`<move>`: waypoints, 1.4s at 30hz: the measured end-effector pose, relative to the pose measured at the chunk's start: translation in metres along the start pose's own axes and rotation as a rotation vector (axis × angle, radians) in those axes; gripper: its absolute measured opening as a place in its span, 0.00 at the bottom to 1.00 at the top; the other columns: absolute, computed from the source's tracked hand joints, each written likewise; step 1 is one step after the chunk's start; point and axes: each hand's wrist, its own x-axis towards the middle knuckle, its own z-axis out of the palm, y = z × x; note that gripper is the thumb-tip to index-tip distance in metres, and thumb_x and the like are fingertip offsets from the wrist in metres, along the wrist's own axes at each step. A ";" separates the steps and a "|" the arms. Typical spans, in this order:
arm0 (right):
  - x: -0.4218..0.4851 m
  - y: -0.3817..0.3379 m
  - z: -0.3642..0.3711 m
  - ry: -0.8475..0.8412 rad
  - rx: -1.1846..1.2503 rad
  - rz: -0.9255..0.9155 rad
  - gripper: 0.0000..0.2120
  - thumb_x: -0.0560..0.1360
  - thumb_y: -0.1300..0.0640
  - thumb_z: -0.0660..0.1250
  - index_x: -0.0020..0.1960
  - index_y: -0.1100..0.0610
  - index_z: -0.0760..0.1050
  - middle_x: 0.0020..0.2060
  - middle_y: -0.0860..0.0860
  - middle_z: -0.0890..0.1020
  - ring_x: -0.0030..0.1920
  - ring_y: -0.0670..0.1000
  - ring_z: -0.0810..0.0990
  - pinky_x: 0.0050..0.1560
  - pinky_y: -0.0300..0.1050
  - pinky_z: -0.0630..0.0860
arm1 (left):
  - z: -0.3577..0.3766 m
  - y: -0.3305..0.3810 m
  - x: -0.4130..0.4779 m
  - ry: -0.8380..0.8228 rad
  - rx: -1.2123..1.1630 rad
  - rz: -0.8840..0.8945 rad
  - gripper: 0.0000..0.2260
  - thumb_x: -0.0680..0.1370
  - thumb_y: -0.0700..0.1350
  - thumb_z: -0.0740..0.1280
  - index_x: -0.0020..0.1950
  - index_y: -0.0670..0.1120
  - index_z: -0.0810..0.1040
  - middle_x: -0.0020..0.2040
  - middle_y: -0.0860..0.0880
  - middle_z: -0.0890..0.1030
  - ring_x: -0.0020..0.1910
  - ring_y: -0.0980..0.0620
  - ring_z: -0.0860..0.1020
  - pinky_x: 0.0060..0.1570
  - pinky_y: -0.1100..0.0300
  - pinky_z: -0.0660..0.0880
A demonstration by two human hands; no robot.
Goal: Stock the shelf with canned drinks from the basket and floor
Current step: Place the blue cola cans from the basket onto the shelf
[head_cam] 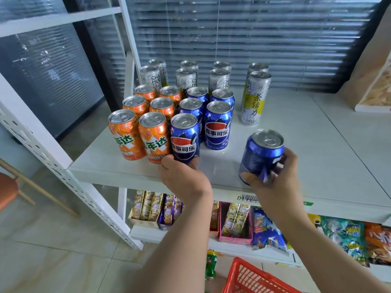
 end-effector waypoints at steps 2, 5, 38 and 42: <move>0.006 -0.003 0.015 -0.043 -0.016 -0.005 0.37 0.66 0.61 0.79 0.66 0.45 0.61 0.58 0.42 0.74 0.58 0.46 0.77 0.55 0.45 0.75 | -0.002 0.001 0.003 -0.024 0.010 -0.024 0.22 0.71 0.43 0.74 0.60 0.37 0.71 0.62 0.39 0.74 0.61 0.37 0.72 0.56 0.45 0.74; 0.017 -0.011 0.039 -0.099 -0.097 -0.048 0.37 0.65 0.59 0.80 0.67 0.49 0.64 0.58 0.44 0.75 0.57 0.47 0.76 0.53 0.44 0.74 | -0.005 0.002 0.008 -0.065 0.019 -0.054 0.23 0.71 0.44 0.74 0.60 0.37 0.71 0.61 0.38 0.74 0.60 0.37 0.73 0.56 0.46 0.73; 0.019 -0.010 0.040 -0.189 -0.278 -0.081 0.45 0.66 0.56 0.79 0.76 0.49 0.57 0.61 0.47 0.75 0.60 0.49 0.75 0.51 0.36 0.68 | -0.015 -0.004 0.019 -0.176 0.047 -0.033 0.18 0.73 0.44 0.72 0.58 0.38 0.73 0.58 0.39 0.78 0.55 0.38 0.76 0.49 0.49 0.73; 0.018 -0.010 0.047 -0.148 -0.219 -0.066 0.49 0.59 0.53 0.83 0.73 0.54 0.60 0.62 0.48 0.67 0.57 0.43 0.69 0.48 0.24 0.66 | -0.014 -0.004 0.020 -0.171 0.056 -0.049 0.18 0.73 0.43 0.72 0.58 0.37 0.73 0.58 0.39 0.77 0.55 0.37 0.76 0.50 0.49 0.73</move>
